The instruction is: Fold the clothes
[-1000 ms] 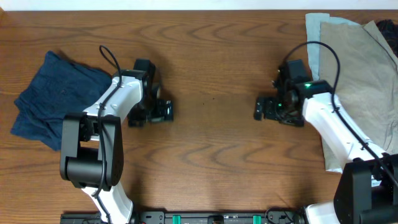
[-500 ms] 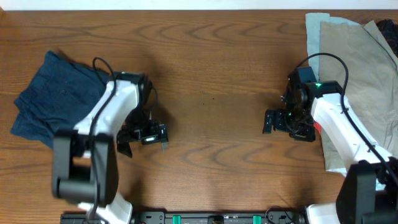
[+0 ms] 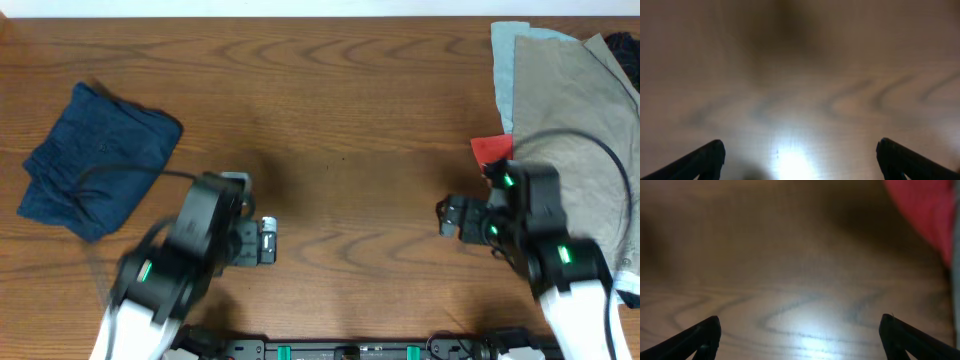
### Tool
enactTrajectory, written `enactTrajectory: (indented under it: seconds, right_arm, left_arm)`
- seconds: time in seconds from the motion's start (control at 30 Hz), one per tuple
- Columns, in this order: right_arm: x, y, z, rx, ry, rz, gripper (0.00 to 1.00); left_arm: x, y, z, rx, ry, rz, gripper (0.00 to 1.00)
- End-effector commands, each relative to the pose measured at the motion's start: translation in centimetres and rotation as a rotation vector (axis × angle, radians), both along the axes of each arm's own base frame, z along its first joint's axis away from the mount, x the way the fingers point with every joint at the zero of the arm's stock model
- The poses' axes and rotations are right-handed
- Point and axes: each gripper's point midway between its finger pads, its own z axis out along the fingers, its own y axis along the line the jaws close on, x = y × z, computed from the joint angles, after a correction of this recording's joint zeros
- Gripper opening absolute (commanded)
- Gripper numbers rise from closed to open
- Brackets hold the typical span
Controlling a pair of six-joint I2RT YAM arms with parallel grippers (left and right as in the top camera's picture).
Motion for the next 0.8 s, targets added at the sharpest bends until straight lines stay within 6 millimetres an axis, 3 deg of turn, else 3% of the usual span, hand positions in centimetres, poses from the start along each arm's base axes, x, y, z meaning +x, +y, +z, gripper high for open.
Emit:
enactTrajectory:
  seconds: [0.0, 0.1, 0.23, 0.77]
  right_arm:
    - [-0.9, -1.6, 1.0, -0.044, -0.116, -0.056, 0.99]
    - [-1.7, -2.3, 2.5, -0.056, -0.217, -0.080, 0.99]
    - [-2.1, -2.3, 4.1, -0.042, -0.294, -0.082, 0.99]
    - [-3.4, -2.4, 3.0, -0.051, -0.237, -0.080, 0.99]
  left_arm:
    - [0.3, 2.4, 2.1, 0.071, -0.204, 0.074, 0.98]
    - [0.4, 4.9, 3.8, 0.118, -0.349, 0.167, 0.98]
    - [0.3, 6.7, 4.8, 0.166, -0.414, 0.235, 0.98]
    - [0.3, 6.7, 4.7, 0.171, -0.408, 0.234, 0.98]
